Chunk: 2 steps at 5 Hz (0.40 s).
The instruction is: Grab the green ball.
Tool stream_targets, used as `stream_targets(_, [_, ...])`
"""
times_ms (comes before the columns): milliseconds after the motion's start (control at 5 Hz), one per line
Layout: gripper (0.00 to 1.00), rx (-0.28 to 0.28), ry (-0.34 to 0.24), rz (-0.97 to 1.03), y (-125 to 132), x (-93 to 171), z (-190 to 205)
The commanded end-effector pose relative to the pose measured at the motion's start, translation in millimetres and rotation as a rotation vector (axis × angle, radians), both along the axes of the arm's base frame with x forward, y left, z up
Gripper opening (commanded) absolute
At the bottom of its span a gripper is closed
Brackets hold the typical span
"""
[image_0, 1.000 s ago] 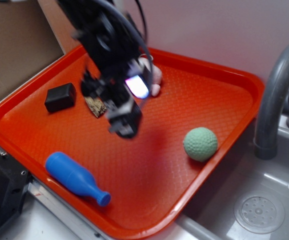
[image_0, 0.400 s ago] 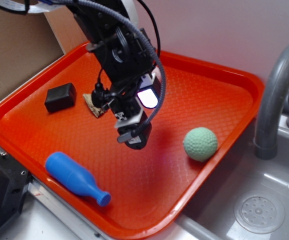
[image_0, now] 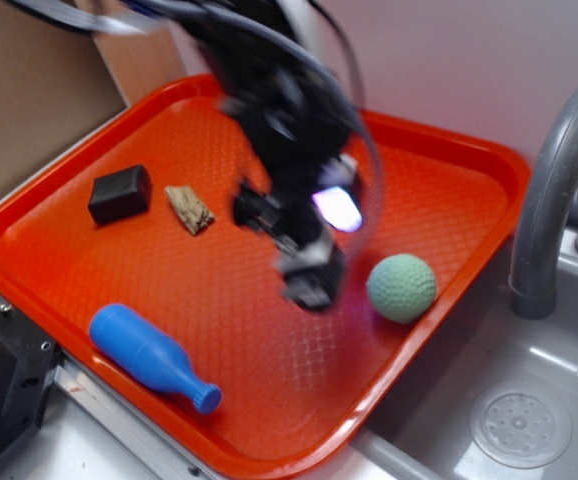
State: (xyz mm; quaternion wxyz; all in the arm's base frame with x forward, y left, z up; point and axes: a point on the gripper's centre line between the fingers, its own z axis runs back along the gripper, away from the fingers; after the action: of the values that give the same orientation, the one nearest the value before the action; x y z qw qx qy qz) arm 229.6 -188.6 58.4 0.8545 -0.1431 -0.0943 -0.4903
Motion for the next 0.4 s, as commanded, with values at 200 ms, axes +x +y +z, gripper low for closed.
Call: stream_targets(200, [0.73,0.058,-0.043,-0.052,-48.7,6.8,-5.3])
